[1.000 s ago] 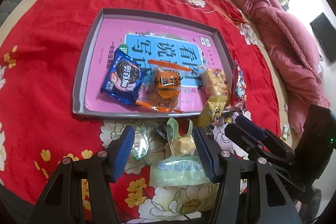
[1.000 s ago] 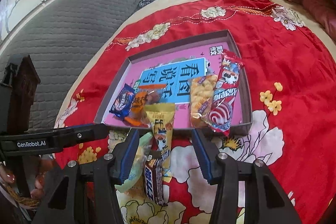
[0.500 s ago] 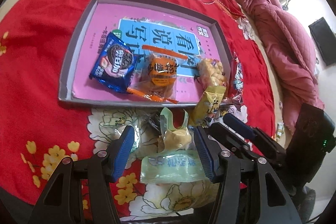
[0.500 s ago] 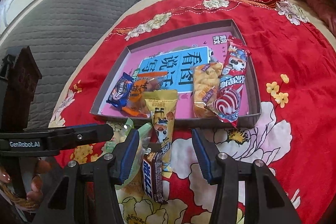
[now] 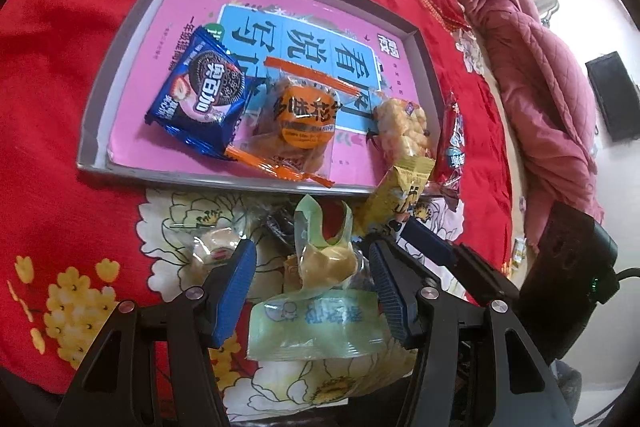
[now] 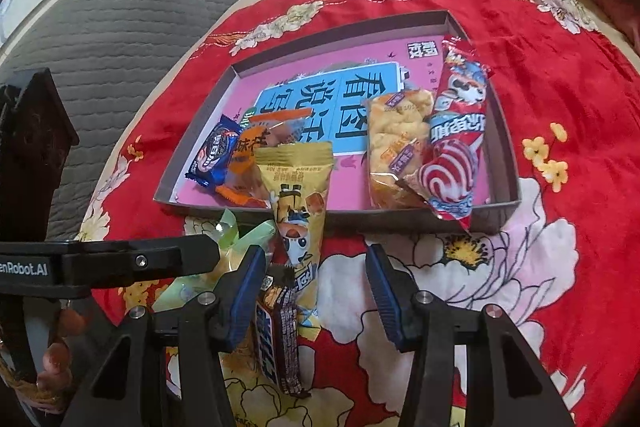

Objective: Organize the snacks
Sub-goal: 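Grasp the yellow snack bag with the right tool while the left tool grasps the pale green bag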

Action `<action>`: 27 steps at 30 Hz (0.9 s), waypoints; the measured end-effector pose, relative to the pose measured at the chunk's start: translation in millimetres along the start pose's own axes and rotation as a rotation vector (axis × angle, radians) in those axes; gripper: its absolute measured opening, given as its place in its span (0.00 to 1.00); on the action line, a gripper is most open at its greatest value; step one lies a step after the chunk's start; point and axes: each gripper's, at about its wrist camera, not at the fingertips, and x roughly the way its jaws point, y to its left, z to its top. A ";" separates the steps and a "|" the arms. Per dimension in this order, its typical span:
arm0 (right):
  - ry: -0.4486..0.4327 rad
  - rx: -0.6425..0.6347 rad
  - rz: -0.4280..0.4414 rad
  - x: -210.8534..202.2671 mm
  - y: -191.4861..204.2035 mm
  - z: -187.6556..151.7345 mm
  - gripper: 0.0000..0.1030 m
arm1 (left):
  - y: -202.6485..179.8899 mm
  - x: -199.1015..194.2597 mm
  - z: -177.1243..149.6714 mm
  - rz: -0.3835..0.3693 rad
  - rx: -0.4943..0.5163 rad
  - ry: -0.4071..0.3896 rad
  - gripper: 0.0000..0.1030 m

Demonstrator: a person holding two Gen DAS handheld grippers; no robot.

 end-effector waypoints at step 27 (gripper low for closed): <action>-0.008 0.056 0.078 1.9 -9.1 7.7 0.16 | -6.6 24.6 4.0 -0.006 -0.010 0.041 0.46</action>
